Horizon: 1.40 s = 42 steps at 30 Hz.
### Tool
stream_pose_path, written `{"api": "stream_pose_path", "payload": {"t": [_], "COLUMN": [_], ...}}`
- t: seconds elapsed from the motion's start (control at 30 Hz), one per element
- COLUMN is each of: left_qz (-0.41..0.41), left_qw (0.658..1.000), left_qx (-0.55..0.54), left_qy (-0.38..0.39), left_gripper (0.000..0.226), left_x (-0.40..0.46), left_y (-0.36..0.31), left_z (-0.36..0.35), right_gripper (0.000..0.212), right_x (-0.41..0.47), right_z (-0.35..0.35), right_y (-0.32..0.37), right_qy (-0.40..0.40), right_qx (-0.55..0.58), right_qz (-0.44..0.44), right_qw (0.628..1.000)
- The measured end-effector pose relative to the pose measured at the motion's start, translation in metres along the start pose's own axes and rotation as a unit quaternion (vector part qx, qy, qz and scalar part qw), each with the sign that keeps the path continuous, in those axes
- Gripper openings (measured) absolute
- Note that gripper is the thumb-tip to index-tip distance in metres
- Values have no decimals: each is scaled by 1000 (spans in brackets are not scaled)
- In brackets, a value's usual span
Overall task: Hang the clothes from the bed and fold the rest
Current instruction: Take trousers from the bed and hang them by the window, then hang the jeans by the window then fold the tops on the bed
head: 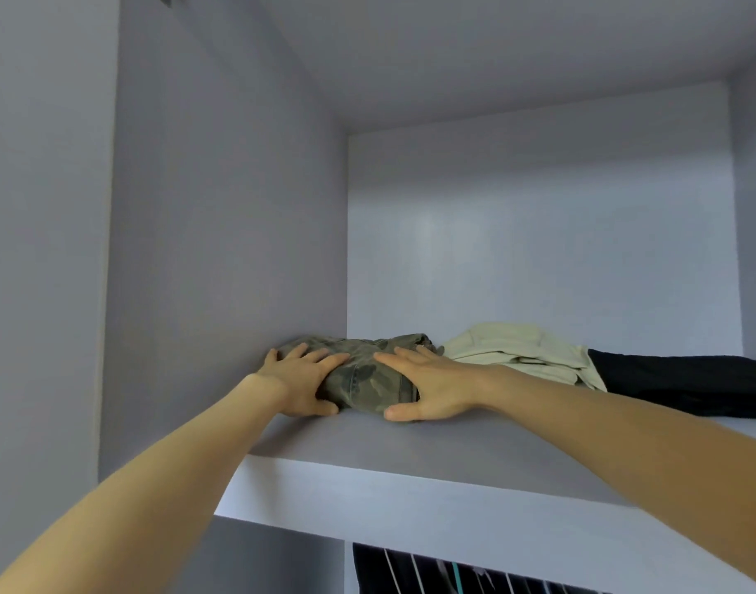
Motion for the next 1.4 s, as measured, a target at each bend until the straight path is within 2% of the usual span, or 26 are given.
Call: {"api": "stream_pose_path", "payload": {"t": [0.07,0.27,0.47,0.67,0.8,0.9,0.97,1.07,1.13,1.2,1.4], "left_qz": [-21,-42,-22,21,46,73,106,184,238,280,415], "left_qw": [1000,999,999,999,995,989,981,959,938,924,882], "left_qx": [15,20,7,-49,-76,-76,-72,-82,-98,-105,-134], "left_qy": [-17,-15,-26,2,-44,-106,-149,-199,-232,-238,-178], "left_gripper": [79,67,61,73,69,61,56,51,48,45,40], "left_x": [-1,6,21,10,-22,-66,-102,-174,-229,-285,-458], "left_y": [1,2,2,2,-6,-23,-37,-68,-94,-126,-223], "left_z": [4,2,-4,-5,11,23,22,10,-6,-26,-94], "right_gripper": [88,78,71,71,51,34,30,29,29,28,25], "right_x": [-6,-3,8,0,-21,-54,-80,-138,-179,-217,-308], "right_z": [-1,-9,-15,-9,18,28,26,4,-22,-52,-159], "right_y": [4,8,10,6,25,48,62,89,108,128,215], "right_qy": [2,-64,-11,31,-58,-100,-152,-235,-249,-210,7], "right_qx": [-2,-33,43,24,28,69,119,256,355,418,466], "right_qz": [3,-35,-60,-70,-25,7,24,94,152,195,272], "right_qw": [1000,997,997,997,998,992,981,933,888,862,842]}}
Point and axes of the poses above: each hand's wrist, its own x-axis towards the middle knuckle, its own z-axis out of the back of the hand, y = z × x, the point moved 4 cm from there along x, towards the middle knuckle, and after that the axes turned 15 degrees about -z, right-handed, at the moved point
